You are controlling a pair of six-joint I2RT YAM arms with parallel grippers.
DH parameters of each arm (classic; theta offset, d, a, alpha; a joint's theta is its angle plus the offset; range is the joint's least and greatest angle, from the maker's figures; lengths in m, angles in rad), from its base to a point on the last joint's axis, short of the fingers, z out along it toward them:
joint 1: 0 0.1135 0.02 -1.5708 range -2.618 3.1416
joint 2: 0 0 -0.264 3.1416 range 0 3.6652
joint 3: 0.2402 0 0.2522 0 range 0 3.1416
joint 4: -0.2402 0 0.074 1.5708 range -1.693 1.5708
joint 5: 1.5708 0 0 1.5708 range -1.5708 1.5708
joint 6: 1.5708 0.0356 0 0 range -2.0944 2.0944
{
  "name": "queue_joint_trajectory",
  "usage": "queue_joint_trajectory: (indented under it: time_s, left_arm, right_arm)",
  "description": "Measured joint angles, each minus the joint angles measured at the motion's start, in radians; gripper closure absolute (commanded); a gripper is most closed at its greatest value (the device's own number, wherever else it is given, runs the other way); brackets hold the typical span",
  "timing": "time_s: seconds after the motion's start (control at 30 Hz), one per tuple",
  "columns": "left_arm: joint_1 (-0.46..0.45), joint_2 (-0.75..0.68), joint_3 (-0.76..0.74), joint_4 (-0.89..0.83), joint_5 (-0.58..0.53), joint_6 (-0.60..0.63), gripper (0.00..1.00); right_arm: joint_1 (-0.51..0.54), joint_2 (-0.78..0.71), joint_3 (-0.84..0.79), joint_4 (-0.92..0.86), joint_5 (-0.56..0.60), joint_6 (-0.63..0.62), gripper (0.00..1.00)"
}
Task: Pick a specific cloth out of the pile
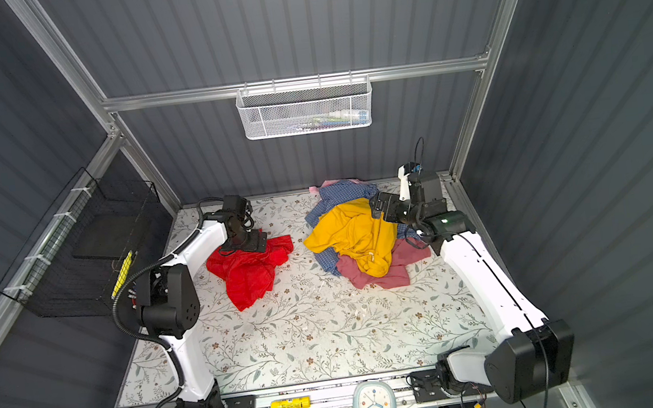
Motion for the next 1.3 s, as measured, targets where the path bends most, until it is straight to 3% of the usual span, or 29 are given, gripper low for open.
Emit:
queue_joint_trajectory:
  time_s: [0.23, 0.37, 0.73, 0.93, 1.13, 1.2, 1.3]
  left_arm:
    - [0.003, -0.098, -0.004, -0.018, 0.064, 0.013, 0.00]
    - [0.000, -0.118, -0.082, -0.037, 0.122, 0.020, 0.00]
    - [-0.052, -0.089, -0.159, -0.041, 0.149, 0.026, 0.00]
    - [-0.060, 0.069, -0.130, -0.039, 0.048, 0.032, 0.00]
    - [-0.078, 0.089, -0.127, -0.031, -0.043, 0.031, 0.03]
    - [-0.078, 0.090, -0.127, -0.028, -0.058, 0.030, 0.08]
    - [-0.078, 0.096, -0.121, -0.028, -0.078, 0.021, 0.29]
  right_arm:
    - [0.000, 0.012, 0.000, -0.014, -0.011, -0.008, 0.01]
    - [0.000, 0.014, 0.002, -0.017, -0.014, -0.014, 0.01]
    - [0.000, 0.068, 0.037, -0.057, -0.018, -0.019, 0.01]
    - [0.000, 0.068, 0.039, -0.075, -0.016, -0.026, 0.01]
    - [0.000, 0.068, 0.040, -0.077, -0.015, -0.034, 0.01]
    - [0.000, 0.068, 0.040, -0.079, -0.013, -0.037, 0.01]
    - [0.000, 0.068, 0.040, -0.084, -0.011, -0.040, 0.01]
